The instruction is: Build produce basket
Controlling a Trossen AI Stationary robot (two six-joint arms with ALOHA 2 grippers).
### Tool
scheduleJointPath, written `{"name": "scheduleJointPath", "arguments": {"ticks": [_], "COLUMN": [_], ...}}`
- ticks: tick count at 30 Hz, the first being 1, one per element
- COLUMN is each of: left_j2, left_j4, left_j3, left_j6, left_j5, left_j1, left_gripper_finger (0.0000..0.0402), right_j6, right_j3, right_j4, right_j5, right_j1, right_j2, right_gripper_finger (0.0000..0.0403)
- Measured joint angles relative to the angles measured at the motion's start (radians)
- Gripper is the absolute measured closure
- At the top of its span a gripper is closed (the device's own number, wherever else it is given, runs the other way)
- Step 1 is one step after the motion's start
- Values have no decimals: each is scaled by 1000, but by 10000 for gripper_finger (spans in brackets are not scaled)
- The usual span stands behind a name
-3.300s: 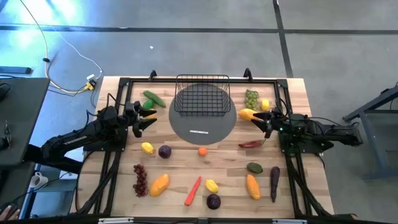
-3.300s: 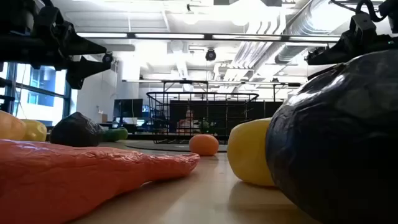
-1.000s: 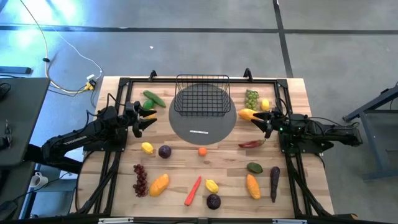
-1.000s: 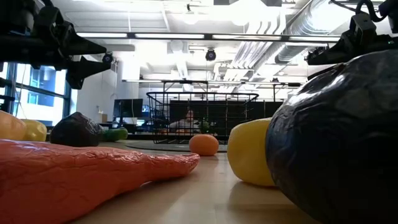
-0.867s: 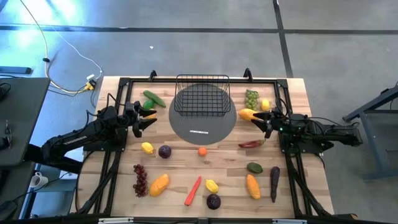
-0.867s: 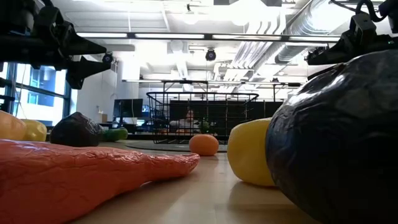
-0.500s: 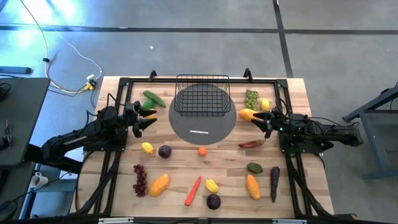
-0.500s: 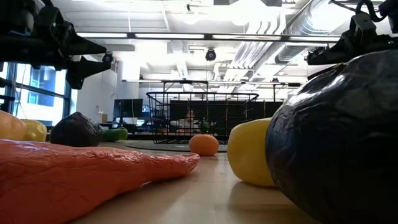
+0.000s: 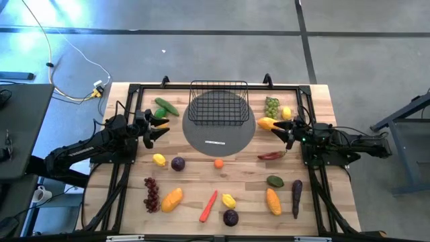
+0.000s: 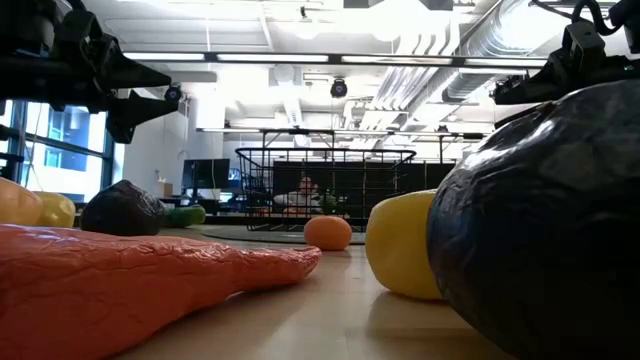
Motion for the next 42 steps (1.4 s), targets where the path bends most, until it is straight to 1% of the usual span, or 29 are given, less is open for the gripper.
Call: {"name": "scheduleJointPath", "arguments": {"ticks": [24,30,35,36,38,42], "left_j2": [0,0,0,0,2,47], "left_j4": [0,0,0,-6,-78,-245], "left_j3": [0,0,0,1,30,132], "left_j6": [-2,-128,-137,-146,-157,-115], "left_j5": [3,0,3,4,2,-51], "left_j1": [0,0,0,0,0,0], "left_gripper_finger": [165,165,165,165,165,165], "right_j6": [0,0,0,0,0,0], "right_j3": [0,0,0,0,0,0], "right_j4": [0,0,0,0,0,0], "right_j5": [0,0,0,0,0,0], "right_j1": [0,0,0,0,0,0], "right_j2": [0,0,0,0,0,0], "right_gripper_finger": [194,194,194,194,194,194]}}
